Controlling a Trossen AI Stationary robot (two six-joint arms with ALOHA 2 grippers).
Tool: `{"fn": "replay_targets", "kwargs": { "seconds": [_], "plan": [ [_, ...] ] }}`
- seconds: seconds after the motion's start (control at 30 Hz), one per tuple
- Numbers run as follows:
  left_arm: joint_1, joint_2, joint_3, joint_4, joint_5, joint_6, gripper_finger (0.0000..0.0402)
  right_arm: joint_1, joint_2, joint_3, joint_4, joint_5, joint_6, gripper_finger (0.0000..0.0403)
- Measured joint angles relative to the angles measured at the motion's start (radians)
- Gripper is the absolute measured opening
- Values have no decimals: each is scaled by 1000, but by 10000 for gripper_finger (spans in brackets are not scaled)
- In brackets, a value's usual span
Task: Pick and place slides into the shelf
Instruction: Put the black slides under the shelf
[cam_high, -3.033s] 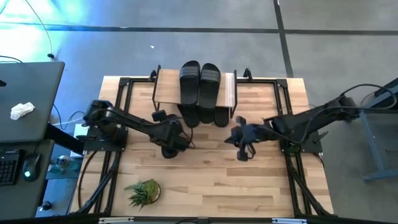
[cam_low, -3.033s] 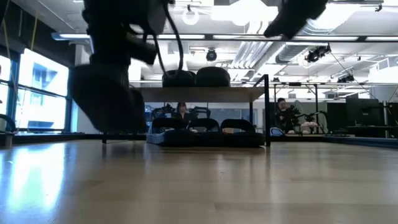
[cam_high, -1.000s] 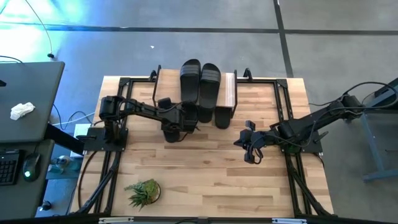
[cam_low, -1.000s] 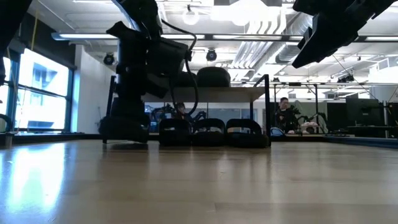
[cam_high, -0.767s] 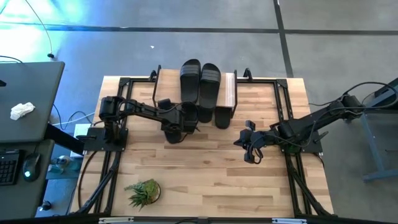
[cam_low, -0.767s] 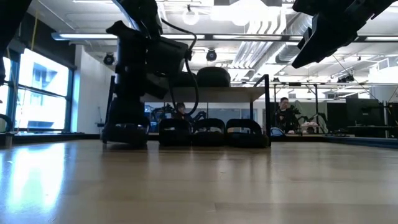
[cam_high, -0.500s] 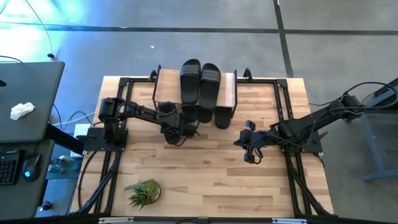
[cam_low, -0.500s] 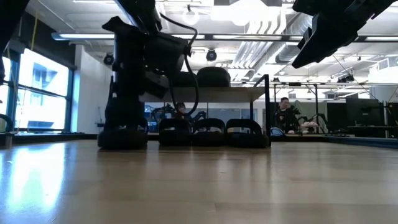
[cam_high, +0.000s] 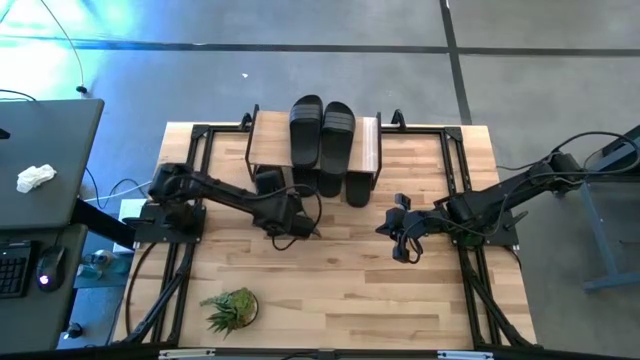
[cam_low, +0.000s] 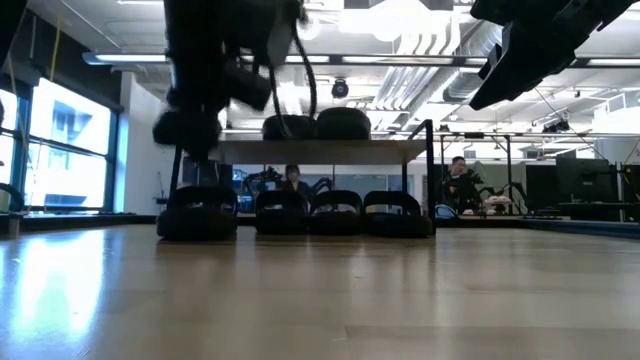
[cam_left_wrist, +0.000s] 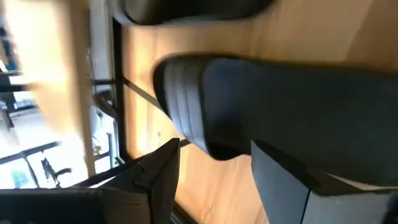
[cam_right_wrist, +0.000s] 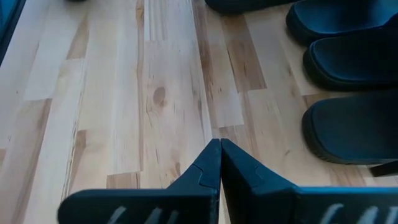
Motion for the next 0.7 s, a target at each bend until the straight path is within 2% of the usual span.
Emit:
{"fn": "replay_targets", "kwargs": {
  "seconds": [0.1,0.2,0.33,0.4,0.47,0.7],
  "plan": [
    [-43,-22,82,-23,4,-38,183,0,0,0,-1,3,-1,0],
    [-85,-38,167,-37,72,-46,182,0,0,0,-4,2,4,0],
    [-133,-72,257,13,306,-13,168,0,0,0,-4,-5,7,0],
    [-153,-93,271,42,454,5,157,0,0,0,-5,-12,13,0],
    [-181,-110,275,122,546,4,144,0,0,0,-16,-29,24,0],
    [-287,-125,173,145,555,-99,86,8,-11,-55,15,-78,67,0]
  ]
}}
